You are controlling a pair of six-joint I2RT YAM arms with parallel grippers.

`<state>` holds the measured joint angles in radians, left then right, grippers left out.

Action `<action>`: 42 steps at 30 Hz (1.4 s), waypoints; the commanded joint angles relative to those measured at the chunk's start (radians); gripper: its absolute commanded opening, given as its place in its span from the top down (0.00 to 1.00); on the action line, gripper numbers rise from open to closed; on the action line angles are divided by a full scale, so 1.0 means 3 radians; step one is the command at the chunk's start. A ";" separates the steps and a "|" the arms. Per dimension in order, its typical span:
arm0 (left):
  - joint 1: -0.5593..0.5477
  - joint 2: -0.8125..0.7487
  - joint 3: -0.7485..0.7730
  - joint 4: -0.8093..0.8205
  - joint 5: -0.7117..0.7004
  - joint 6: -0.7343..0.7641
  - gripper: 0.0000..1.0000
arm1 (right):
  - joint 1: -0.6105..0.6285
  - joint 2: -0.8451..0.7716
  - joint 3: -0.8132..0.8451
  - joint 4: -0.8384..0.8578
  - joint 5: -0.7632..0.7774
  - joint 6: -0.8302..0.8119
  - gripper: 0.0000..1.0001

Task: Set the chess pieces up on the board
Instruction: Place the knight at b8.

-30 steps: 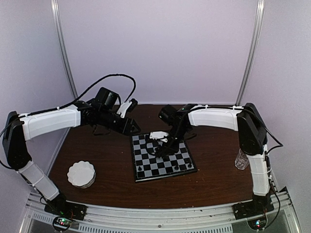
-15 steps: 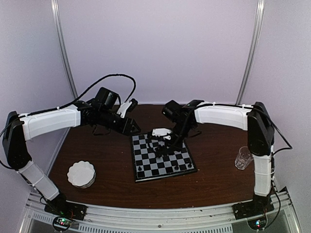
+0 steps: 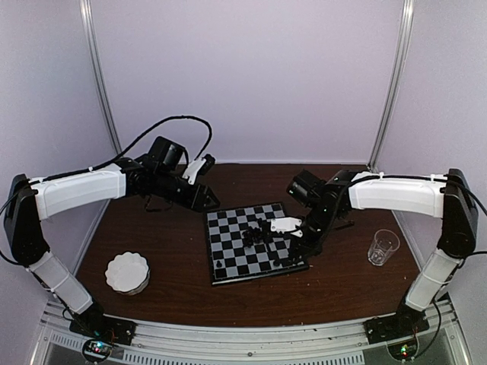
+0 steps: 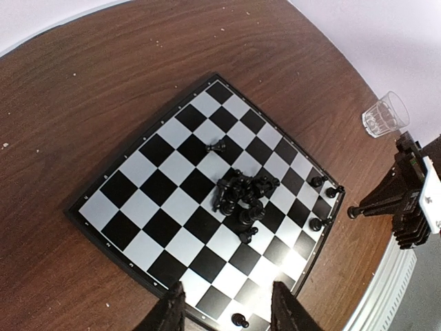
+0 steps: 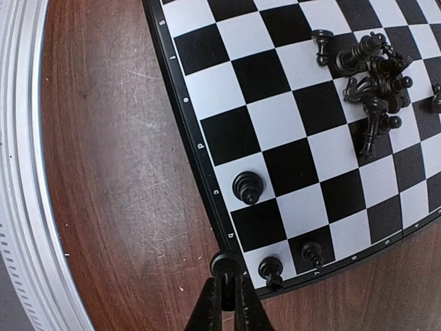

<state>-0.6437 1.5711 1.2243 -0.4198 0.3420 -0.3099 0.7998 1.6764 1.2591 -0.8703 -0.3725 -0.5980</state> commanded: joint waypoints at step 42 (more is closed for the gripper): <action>0.0029 0.0040 0.0088 0.0028 0.0055 0.0021 0.57 | -0.0081 0.0399 0.0073 0.0291 0.0158 -0.0011 0.90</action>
<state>-0.6422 1.5764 1.2247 -0.4213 0.3447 -0.3096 0.7799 1.8072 1.2564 -0.7647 -0.3176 -0.5987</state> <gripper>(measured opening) 0.435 0.101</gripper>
